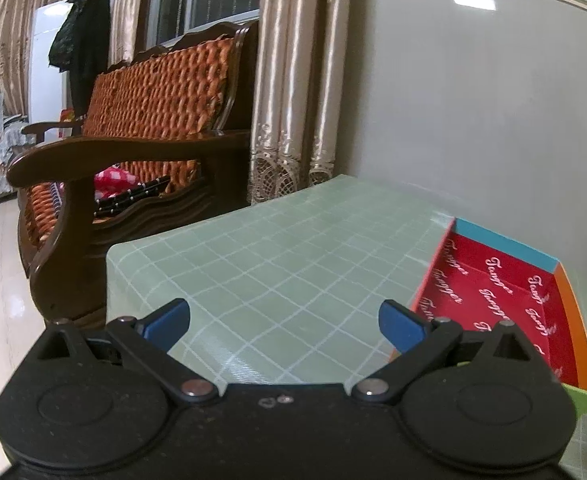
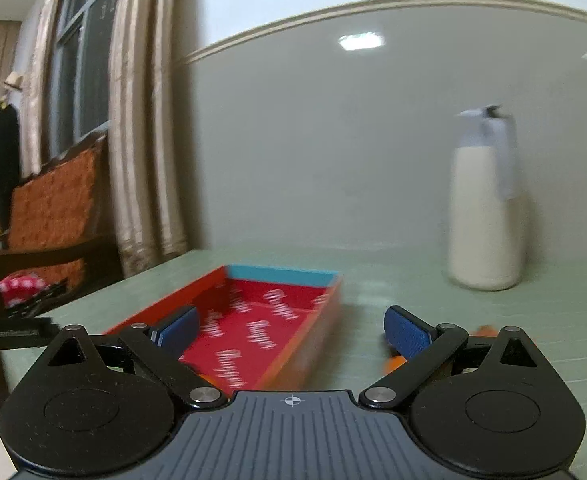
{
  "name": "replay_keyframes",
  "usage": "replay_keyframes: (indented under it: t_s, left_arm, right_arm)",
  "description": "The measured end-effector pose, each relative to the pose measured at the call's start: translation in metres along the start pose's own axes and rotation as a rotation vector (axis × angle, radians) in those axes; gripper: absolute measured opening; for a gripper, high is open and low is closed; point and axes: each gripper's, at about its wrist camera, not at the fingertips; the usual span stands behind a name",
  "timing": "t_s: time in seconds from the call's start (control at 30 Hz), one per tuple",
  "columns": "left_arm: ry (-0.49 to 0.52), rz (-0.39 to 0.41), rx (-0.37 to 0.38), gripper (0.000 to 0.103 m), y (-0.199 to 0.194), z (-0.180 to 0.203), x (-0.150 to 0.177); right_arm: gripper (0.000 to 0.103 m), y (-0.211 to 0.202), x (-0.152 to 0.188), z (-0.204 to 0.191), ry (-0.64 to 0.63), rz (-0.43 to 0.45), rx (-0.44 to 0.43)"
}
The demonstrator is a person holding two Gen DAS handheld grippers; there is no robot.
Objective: Organize fruits
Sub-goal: 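Reach the left tool to the large orange and grasp it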
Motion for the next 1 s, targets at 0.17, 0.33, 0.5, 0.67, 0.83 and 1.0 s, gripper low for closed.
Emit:
replay_keyframes:
  t_s: [0.17, 0.33, 0.5, 0.67, 0.83, 1.0]
  left_arm:
    - [0.051, 0.028, 0.034, 0.095, -0.005, 0.02, 0.001]
    - [0.111, 0.106, 0.108, 0.095, -0.018, 0.048, 0.002]
    - [0.208, 0.212, 0.199, 0.095, -0.039, 0.087, 0.007]
    - [0.299, 0.279, 0.302, 0.097, -0.058, 0.13, 0.012]
    - [0.35, 0.251, 0.416, 0.097, -0.066, 0.164, 0.016]
    - [0.44, 0.24, 0.501, 0.094, -0.074, 0.199, 0.027]
  right_arm:
    - [0.103, -0.009, -0.001, 0.037, -0.021, 0.085, 0.21]
    - [0.103, -0.009, 0.0, 0.068, 0.022, 0.121, 0.489]
    - [0.103, -0.017, -0.003, 0.086, 0.013, 0.186, 0.665]
    - [0.103, -0.017, -0.006, 0.107, 0.033, 0.193, 0.806]
    - [0.103, -0.027, -0.008, 0.127, 0.033, 0.179, 0.892]
    - [0.103, -0.049, -0.013, 0.151, 0.083, 0.181, 0.935]
Point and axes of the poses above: each gripper's, at about its wrist camera, not at the fingertips, and y roughly the way its jaws point, z to its right, x to its underside, and after that the axes turned 11 degrees about y, right-handed
